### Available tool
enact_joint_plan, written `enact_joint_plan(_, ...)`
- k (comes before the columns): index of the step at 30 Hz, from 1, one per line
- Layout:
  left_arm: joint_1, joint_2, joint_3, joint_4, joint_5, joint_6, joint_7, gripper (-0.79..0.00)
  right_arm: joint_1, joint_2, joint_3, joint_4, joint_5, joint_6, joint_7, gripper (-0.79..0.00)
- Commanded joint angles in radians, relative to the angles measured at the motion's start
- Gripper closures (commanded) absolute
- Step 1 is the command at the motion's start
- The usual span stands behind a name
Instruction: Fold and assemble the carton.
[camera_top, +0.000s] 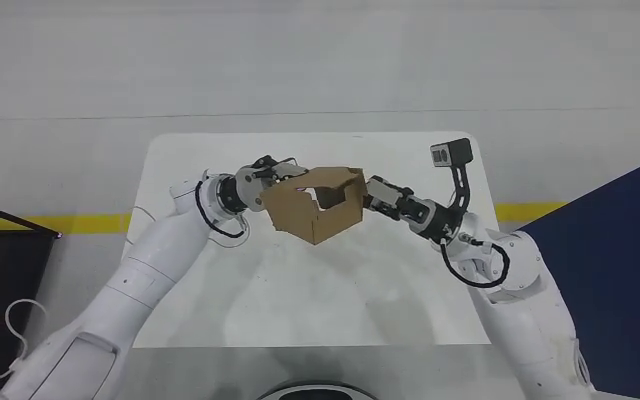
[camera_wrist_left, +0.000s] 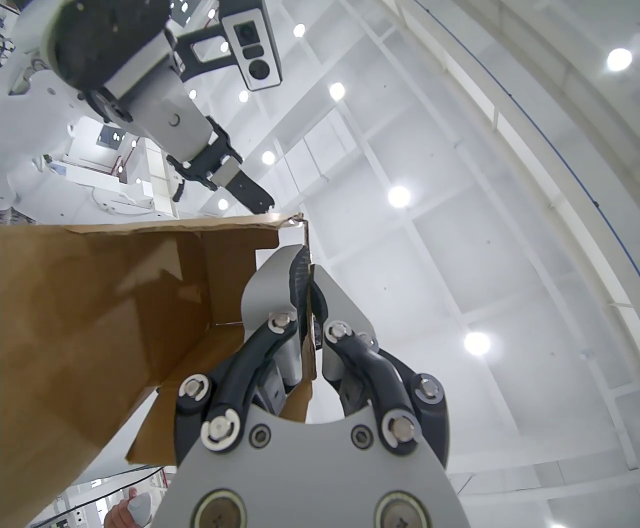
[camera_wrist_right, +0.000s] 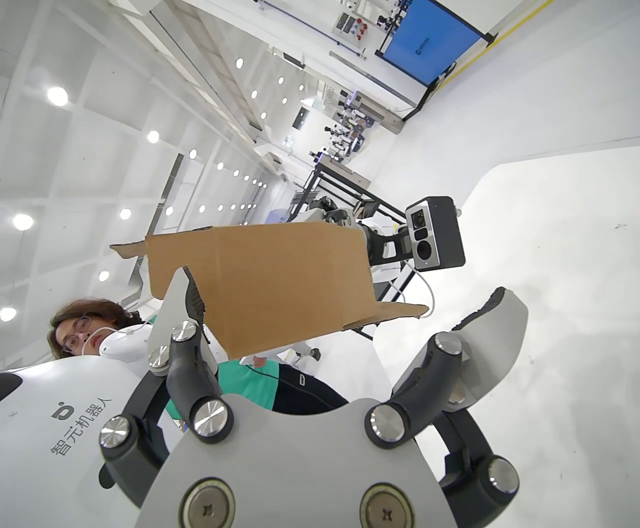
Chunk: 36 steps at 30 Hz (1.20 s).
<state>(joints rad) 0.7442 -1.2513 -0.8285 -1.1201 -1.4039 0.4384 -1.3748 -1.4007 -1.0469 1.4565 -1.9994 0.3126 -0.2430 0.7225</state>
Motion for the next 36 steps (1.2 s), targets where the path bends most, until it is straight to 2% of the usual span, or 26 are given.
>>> enact_joint_plan(1,0.004,-0.001,-0.006,0.003,0.003,0.0,0.003,0.0,0.0,0.0,0.003,0.0,0.003,-0.001,-0.001,-0.785)
enact_joint_plan(11,0.018,-0.006,-0.037,0.013,0.01,0.005,0.013,0.0,-0.004,0.001,0.02,-0.016,0.02,-0.026,0.009,-0.785)
enact_joint_plan(19,0.02,-0.007,-0.068,0.011,0.034,0.001,0.032,0.0,-0.008,0.011,0.039,-0.057,-0.1,-0.047,0.104,-0.785)
enact_joint_plan(24,0.016,-0.003,-0.077,-0.006,0.095,0.005,0.065,0.0,-0.004,0.015,0.021,-0.105,-0.253,0.006,0.102,-0.785)
enact_joint_plan(30,0.022,-0.002,-0.088,-0.025,0.127,0.008,0.08,0.0,0.003,0.015,-0.017,-0.152,-0.438,0.149,0.046,-0.785)
enact_joint_plan(36,0.033,-0.003,-0.099,-0.033,0.131,0.011,0.073,0.0,0.015,0.013,-0.041,-0.159,-0.465,0.188,0.022,-0.785)
